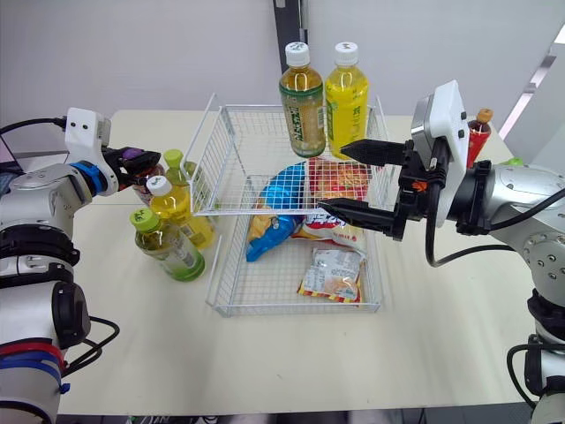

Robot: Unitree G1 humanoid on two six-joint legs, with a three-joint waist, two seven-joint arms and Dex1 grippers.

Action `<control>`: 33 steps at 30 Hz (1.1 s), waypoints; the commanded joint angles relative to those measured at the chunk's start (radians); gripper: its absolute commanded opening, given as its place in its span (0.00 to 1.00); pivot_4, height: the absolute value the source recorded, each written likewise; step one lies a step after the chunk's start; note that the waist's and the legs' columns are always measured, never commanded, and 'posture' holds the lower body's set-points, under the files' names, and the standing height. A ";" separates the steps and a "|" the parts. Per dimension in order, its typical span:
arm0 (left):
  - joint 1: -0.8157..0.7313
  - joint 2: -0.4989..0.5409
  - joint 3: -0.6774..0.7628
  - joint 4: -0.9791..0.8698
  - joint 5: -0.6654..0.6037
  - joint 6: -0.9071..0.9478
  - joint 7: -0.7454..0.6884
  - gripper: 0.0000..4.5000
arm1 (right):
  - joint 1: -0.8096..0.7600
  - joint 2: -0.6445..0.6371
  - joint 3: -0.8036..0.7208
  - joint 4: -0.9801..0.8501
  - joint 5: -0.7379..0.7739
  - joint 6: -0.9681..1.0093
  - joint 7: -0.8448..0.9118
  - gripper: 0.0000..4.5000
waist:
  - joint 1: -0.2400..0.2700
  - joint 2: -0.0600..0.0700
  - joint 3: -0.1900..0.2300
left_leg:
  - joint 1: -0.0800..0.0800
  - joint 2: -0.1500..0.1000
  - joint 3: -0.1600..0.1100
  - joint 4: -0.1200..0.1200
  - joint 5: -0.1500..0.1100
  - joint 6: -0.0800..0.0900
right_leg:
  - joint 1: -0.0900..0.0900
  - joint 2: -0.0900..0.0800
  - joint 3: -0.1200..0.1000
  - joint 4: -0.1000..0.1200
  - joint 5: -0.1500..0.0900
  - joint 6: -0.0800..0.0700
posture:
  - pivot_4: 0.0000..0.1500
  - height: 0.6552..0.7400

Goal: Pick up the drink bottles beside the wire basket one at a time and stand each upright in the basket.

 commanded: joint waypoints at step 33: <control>-0.836 0.059 -0.140 0.061 0.001 0.309 -0.511 0.31 | 0.053 -0.105 -0.117 -0.011 0.032 0.028 0.001 1.00 | -0.016 -0.006 0.004 | -0.003 0.001 0.001 0.000 0.000 0.000 | -0.001 0.001 -0.001 -0.001 0.000 0.002 | 1.00 1.00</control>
